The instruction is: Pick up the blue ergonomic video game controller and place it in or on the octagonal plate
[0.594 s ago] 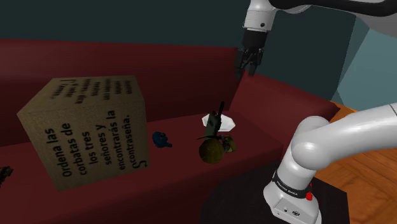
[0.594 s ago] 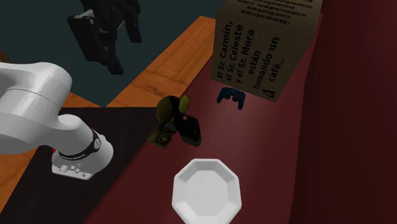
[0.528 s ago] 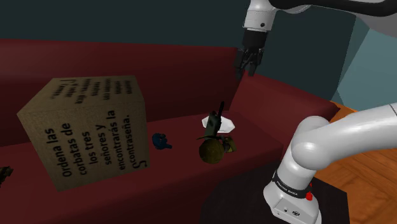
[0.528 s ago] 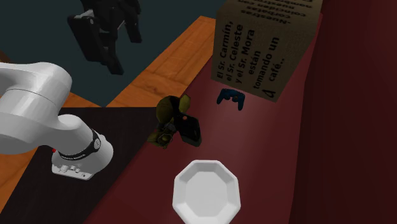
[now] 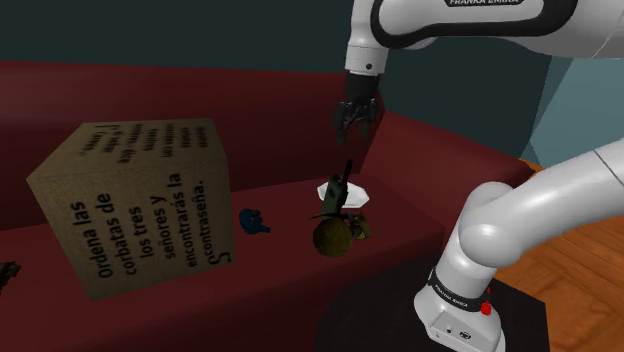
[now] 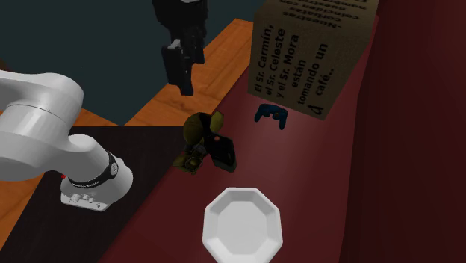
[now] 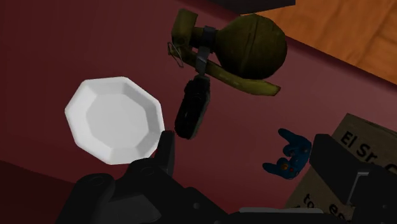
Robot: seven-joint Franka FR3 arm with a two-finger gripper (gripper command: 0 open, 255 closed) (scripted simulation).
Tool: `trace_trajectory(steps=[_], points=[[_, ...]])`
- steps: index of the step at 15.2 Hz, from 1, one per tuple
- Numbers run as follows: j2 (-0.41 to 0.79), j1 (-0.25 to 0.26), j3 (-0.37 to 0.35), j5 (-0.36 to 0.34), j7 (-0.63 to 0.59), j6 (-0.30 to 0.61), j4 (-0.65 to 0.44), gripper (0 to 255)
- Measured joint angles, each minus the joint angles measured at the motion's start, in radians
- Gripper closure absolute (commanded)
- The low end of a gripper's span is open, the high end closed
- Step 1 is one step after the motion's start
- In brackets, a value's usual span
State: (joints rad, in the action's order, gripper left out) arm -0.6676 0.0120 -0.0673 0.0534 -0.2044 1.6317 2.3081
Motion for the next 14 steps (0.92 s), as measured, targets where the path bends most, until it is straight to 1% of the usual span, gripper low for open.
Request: trace_trajectory(steps=[7, 11, 14], points=[[0.217, 0.022, -0.066, 0.028, -0.059, 0.173, -0.015, 0], [0.349, 0.030, -0.096, 0.029, -0.088, 0.256, -0.047, 0], [0.459, 0.040, -0.121, 0.025, -0.119, 0.308, -0.092, 0]])
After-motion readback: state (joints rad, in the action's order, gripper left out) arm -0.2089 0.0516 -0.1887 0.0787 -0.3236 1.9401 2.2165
